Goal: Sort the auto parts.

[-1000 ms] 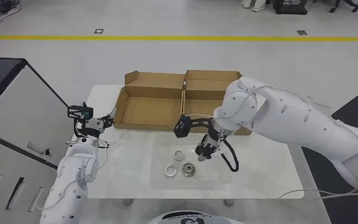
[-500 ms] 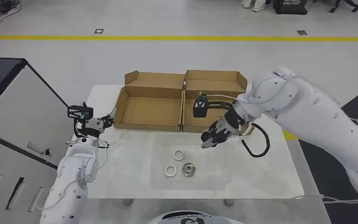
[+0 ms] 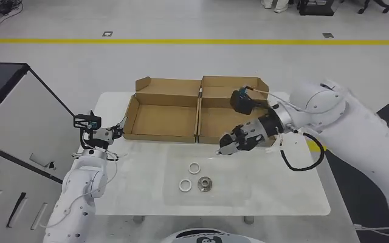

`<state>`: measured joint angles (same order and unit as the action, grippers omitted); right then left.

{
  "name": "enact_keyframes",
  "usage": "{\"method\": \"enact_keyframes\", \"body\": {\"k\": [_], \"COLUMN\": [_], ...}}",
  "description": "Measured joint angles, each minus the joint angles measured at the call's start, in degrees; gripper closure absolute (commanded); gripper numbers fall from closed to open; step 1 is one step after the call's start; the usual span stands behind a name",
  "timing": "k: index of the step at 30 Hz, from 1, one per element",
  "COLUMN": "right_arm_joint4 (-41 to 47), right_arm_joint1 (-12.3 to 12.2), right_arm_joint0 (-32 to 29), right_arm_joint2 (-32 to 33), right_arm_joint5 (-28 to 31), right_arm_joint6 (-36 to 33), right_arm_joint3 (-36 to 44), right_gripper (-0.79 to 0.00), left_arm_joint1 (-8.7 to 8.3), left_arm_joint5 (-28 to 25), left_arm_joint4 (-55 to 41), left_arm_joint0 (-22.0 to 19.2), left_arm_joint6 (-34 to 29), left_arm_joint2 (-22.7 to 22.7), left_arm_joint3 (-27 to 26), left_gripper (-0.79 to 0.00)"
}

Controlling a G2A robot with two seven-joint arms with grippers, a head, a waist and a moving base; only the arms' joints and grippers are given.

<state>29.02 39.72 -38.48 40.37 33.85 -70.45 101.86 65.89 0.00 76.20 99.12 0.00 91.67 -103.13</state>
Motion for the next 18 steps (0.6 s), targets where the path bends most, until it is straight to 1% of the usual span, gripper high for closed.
{"method": "enact_keyframes", "body": {"k": [5, 11, 14, 16, 18], "right_arm_joint4": [4.1, 5.7, 5.4, 3.4, 1.8], "right_arm_joint1": [-1.5, -3.0, -3.8, -4.5, -5.0], "right_arm_joint0": [-2.8, -4.8, -4.9, -4.3, -3.9], "right_arm_joint2": [0.9, -0.3, -1.4, -2.4, -3.1], "right_arm_joint5": [6.1, 13.6, 17.8, 20.3, 21.0], "right_arm_joint6": [6.1, 13.6, 17.8, 20.3, 21.0], "right_arm_joint3": [1.3, 2.8, 2.9, 2.6, 1.9], "right_gripper": [0.0, 0.0, 0.0, 0.0, 0.0], "left_arm_joint1": [0.0, 0.0, 0.0, 0.0, 0.0], "left_arm_joint5": [0.0, 0.0, 0.0, 0.0, 0.0], "left_arm_joint4": [0.0, 0.0, 0.0, 0.0, 0.0], "left_arm_joint0": [0.0, 0.0, 0.0, 0.0, 0.0], "left_arm_joint6": [0.0, 0.0, 0.0, 0.0, 0.0], "left_arm_joint2": [0.0, 0.0, 0.0, 0.0, 0.0], "left_arm_joint3": [0.0, 0.0, 0.0, 0.0, 0.0], "left_gripper": [-0.785, -0.785, -0.785, -0.785, -0.785]}}
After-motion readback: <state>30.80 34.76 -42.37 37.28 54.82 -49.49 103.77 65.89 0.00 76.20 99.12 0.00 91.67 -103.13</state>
